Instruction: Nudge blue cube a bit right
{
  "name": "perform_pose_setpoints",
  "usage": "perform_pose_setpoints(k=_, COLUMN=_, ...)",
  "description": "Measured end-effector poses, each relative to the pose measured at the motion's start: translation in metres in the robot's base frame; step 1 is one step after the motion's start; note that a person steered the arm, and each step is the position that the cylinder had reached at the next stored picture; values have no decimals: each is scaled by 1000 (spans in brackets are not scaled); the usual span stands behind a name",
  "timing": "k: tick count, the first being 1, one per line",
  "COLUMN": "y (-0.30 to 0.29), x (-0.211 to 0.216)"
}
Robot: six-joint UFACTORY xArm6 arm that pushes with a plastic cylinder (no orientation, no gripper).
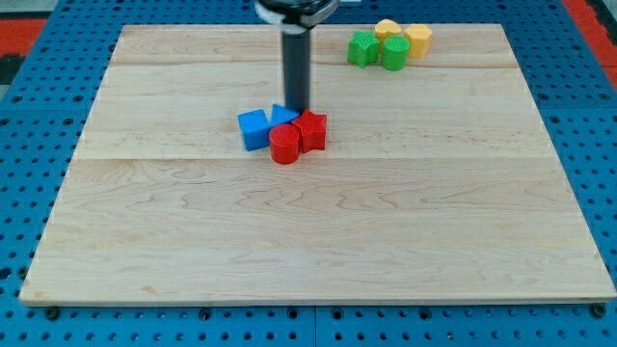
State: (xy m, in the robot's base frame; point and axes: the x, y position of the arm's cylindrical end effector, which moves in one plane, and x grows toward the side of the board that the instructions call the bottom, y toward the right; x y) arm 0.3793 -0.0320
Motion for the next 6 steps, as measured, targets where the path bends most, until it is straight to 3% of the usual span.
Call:
perform_pose_setpoints(k=3, y=-103, x=50)
perform_pose_setpoints(k=5, y=-99, x=-17)
perform_pose_setpoints(k=6, y=-160, x=-7)
